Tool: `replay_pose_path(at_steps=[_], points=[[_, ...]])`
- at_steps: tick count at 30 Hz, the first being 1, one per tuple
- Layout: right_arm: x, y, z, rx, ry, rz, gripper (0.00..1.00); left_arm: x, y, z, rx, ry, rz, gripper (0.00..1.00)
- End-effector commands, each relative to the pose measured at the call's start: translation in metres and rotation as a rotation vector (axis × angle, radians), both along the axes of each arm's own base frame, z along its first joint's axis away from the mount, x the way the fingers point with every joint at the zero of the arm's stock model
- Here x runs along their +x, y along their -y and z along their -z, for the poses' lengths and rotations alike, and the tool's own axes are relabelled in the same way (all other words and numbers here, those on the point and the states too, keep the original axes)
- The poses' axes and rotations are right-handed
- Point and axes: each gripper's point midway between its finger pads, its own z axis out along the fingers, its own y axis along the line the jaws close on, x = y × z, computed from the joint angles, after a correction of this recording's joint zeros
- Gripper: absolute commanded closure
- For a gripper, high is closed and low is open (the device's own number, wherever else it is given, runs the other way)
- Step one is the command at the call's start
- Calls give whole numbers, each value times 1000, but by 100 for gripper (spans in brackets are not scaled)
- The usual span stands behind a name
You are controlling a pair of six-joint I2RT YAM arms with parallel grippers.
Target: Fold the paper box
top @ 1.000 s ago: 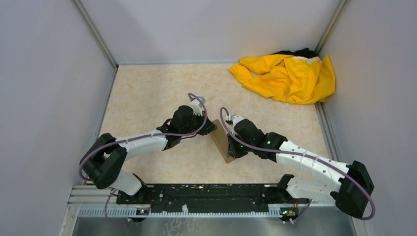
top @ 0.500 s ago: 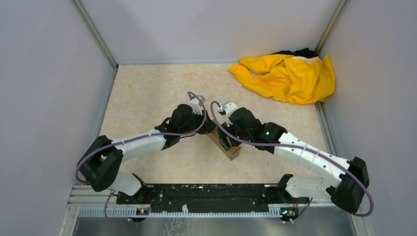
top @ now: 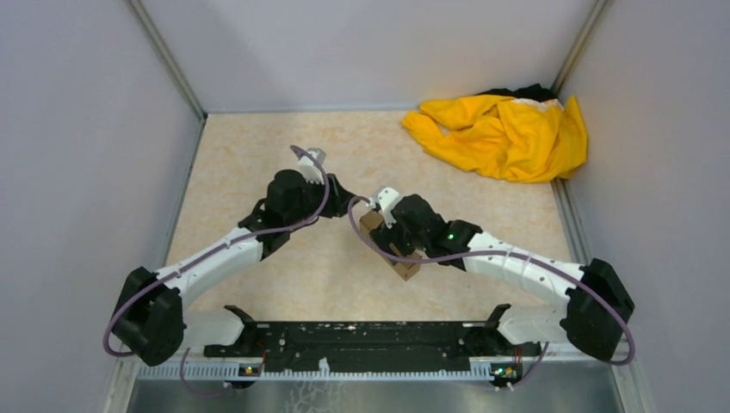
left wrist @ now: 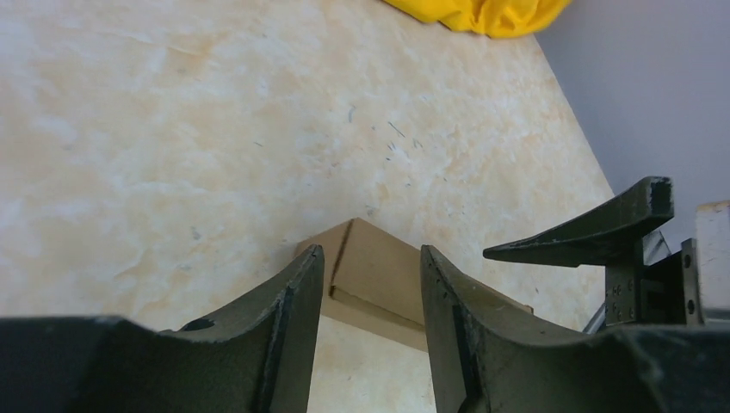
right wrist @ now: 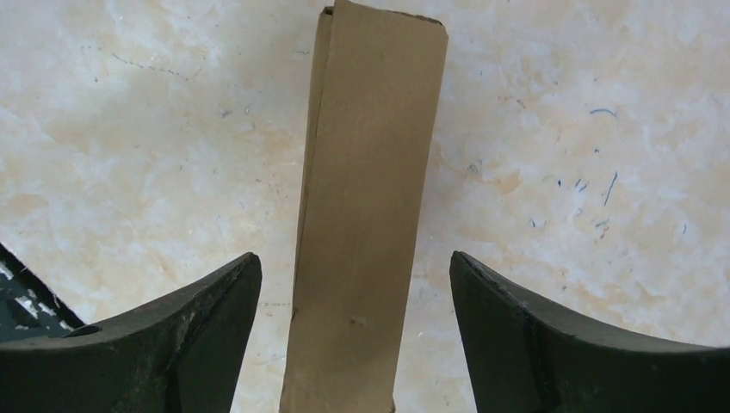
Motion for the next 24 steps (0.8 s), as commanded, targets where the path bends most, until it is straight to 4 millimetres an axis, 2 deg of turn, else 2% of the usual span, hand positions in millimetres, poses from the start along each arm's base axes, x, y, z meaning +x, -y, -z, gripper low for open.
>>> replay_pose_path(at_steps=[1, 4, 8, 14, 24], points=[[16, -24, -9, 46, 87, -76, 20, 2, -33, -4, -22, -8, -74, 48], [21, -35, -7, 55, 81, -114, 20, 4, -50, -1, -14, -17, -107, 49], [35, -47, -4, 38, 87, -134, 20, 2, -59, 1, -10, -20, -118, 50], [60, -51, -5, 43, 93, -106, 19, 1, -66, 4, -14, -24, -121, 51], [77, -64, -9, 70, 89, -121, 19, 1, -67, 10, -17, -34, -114, 53]])
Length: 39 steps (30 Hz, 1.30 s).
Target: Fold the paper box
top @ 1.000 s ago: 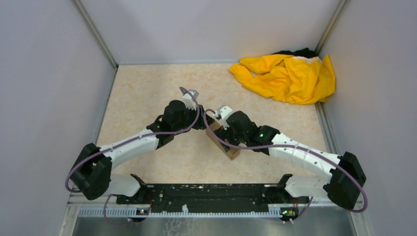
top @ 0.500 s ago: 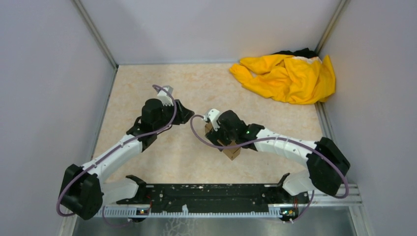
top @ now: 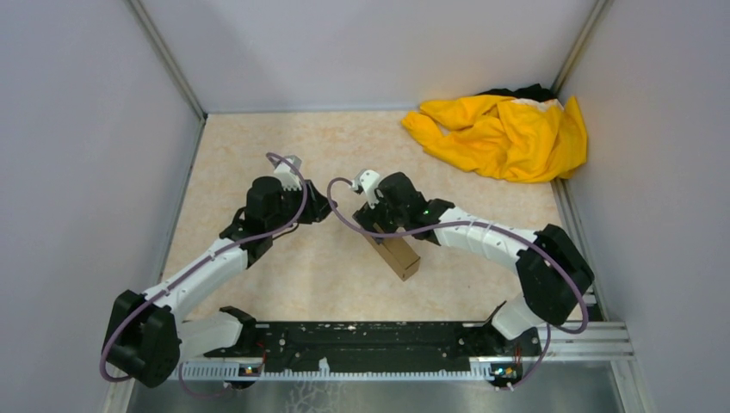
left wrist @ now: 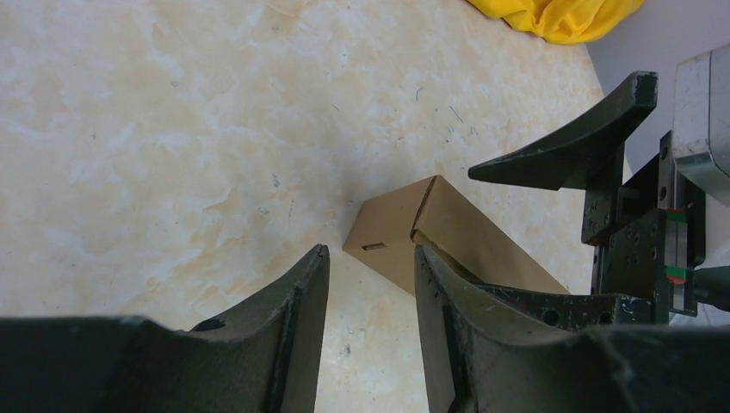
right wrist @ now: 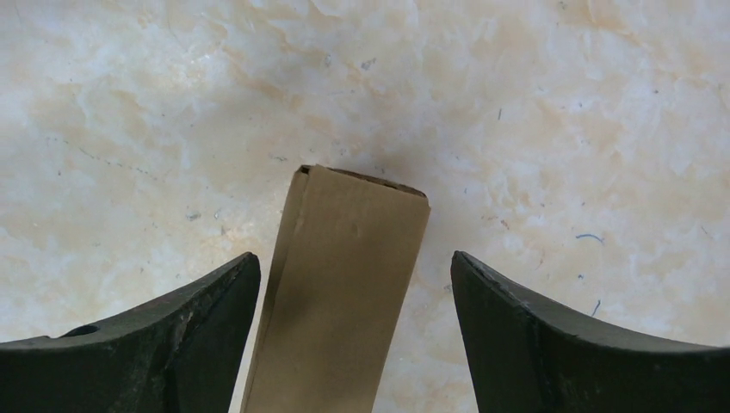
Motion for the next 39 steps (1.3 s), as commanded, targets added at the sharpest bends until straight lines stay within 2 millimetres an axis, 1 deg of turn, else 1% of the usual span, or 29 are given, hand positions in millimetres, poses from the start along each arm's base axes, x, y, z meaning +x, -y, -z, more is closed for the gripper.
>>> replay_pose_path(at_steps=[1, 8, 12, 15, 18, 20, 22, 29, 31, 33, 34, 35, 36, 39], points=[[16, -23, -23, 67, 52, -40, 19, -1, 1, -4, -20, 17, 16, 53], [17, -26, -16, 54, 30, -46, 20, 0, 1, -4, -21, 17, 18, 55], [20, -26, -20, 58, 42, -38, 25, 0, 2, -2, -23, 14, 22, 56], [22, -28, -21, 63, 46, -39, 36, 0, 3, -1, -24, 9, 27, 57], [22, -31, -17, 51, 34, -48, 51, 0, 4, 0, -23, 6, 29, 58], [22, -31, -14, 43, 26, -52, 54, 0, 4, 1, -22, 5, 29, 58], [22, -31, -10, 32, 18, -57, 54, 0, 3, 1, -23, 6, 29, 58], [23, -30, -2, 1, 11, -61, 73, 0, 3, 5, -21, -2, 29, 59], [24, -28, -1, -12, 15, -60, 74, 0, 3, 5, -19, 1, 29, 59], [25, -28, -1, -15, 17, -58, 73, 1, 3, 4, -20, 1, 28, 59], [25, -28, -1, -17, 15, -58, 66, 1, 4, 5, -19, 0, 29, 59], [26, -28, -2, -20, 16, -55, 55, 1, 4, 6, -20, -2, 30, 59], [26, -28, -2, -23, 12, -54, 48, 1, 4, 5, -20, -1, 30, 59], [27, -30, -4, -23, 5, -55, 40, 2, 6, 8, -21, -7, 35, 59]])
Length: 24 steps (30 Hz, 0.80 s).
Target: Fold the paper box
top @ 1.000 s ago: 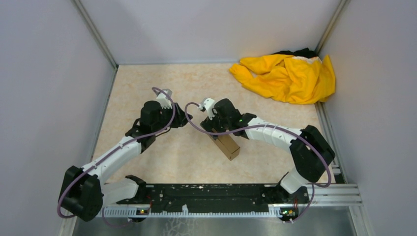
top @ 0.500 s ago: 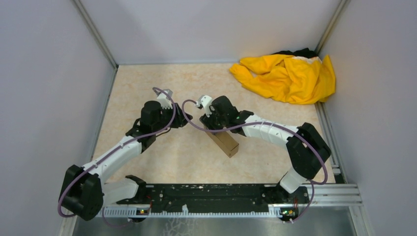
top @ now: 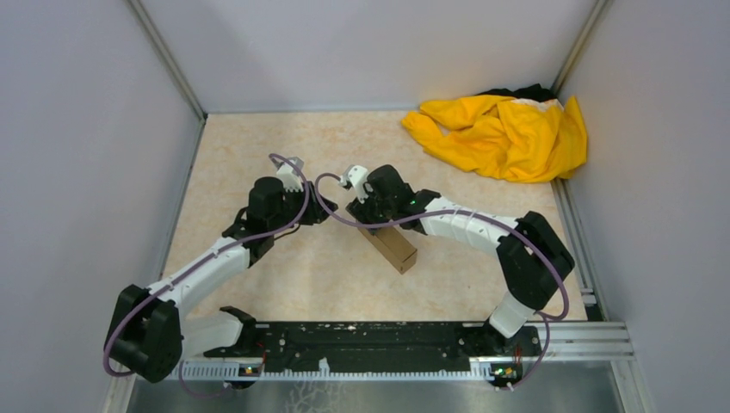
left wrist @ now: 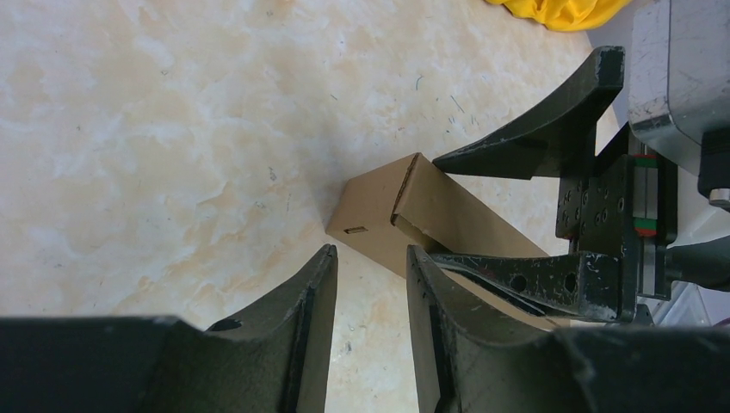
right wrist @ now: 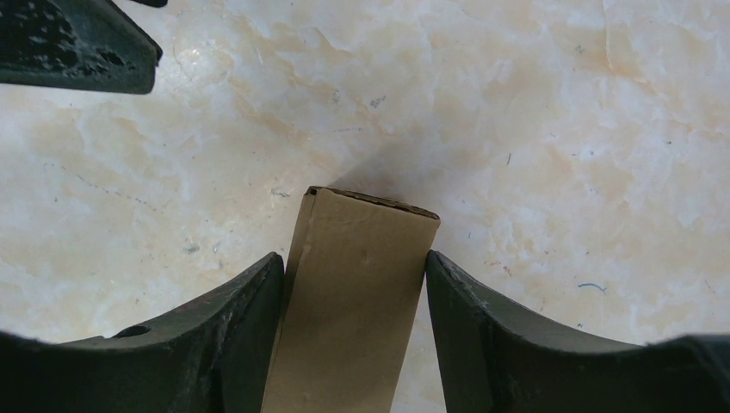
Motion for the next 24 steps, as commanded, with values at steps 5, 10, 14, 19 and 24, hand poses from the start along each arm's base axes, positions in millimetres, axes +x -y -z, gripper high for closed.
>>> replay_pose_path(at_steps=[5, 10, 14, 19, 24], points=[[11, -10, -8, -1, 1, 0, 33, 3, 4, 1, -17, 8, 15, 59], [13, -14, -5, 6, -17, 7, 32, 4, 3, 0, -16, 9, 11, 59], [18, -17, -7, 15, -17, 34, 33, 5, 4, 1, -15, 7, 13, 59], [23, -19, -8, 8, -21, 54, 53, 5, 4, 3, -12, 4, 13, 59], [23, -17, -3, -27, -39, 52, 79, 5, 2, 3, -11, 8, 11, 59]])
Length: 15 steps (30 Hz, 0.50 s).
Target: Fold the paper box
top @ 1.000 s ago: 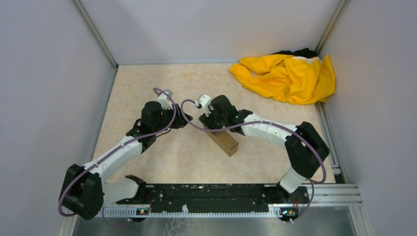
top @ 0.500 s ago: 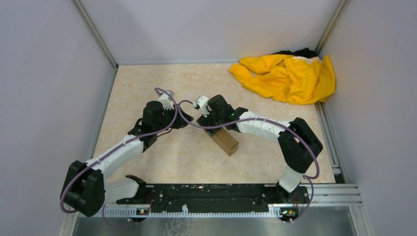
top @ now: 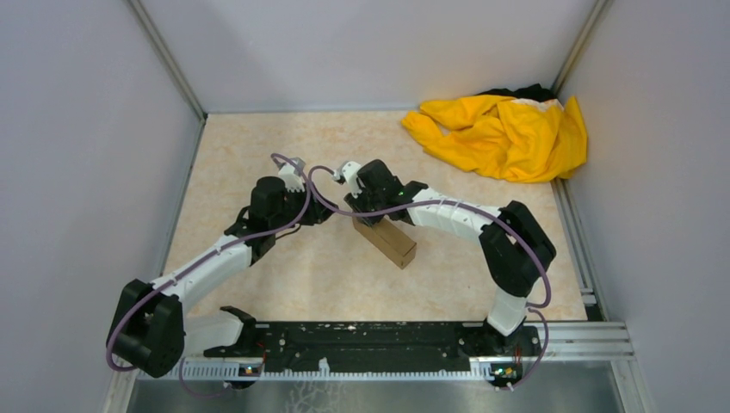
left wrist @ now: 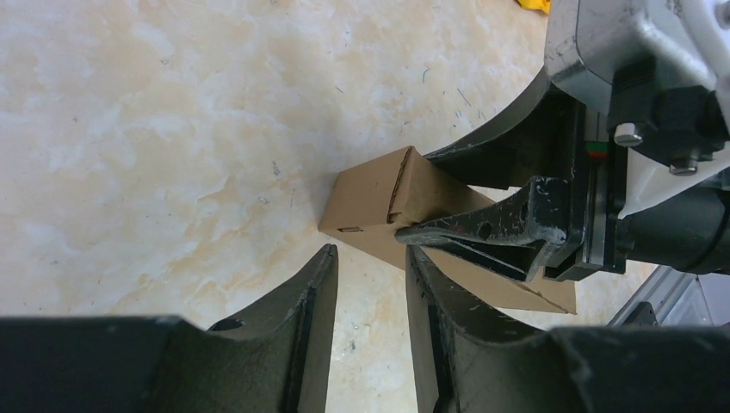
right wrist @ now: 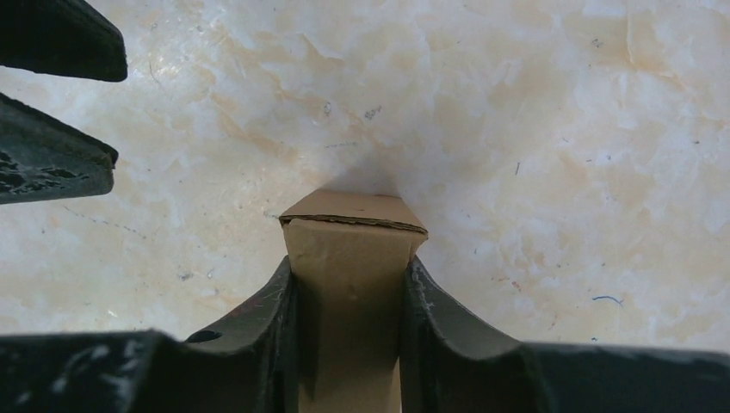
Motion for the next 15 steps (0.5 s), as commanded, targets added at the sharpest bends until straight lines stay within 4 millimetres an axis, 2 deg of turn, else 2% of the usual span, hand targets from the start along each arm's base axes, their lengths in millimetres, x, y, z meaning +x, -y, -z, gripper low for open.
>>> replay_pose_path(at_steps=[1, 6, 15], points=[[11, -4, -13, 2, 25, 16, 81, 3, 1, -6, -17, 28, 7, 59], [10, 0, -15, -7, 45, 10, 82, 3, 0, -5, -17, 27, 5, 59], [6, 3, -28, -116, 187, -26, 70, 3, -1, -5, -14, 28, 2, 59]])
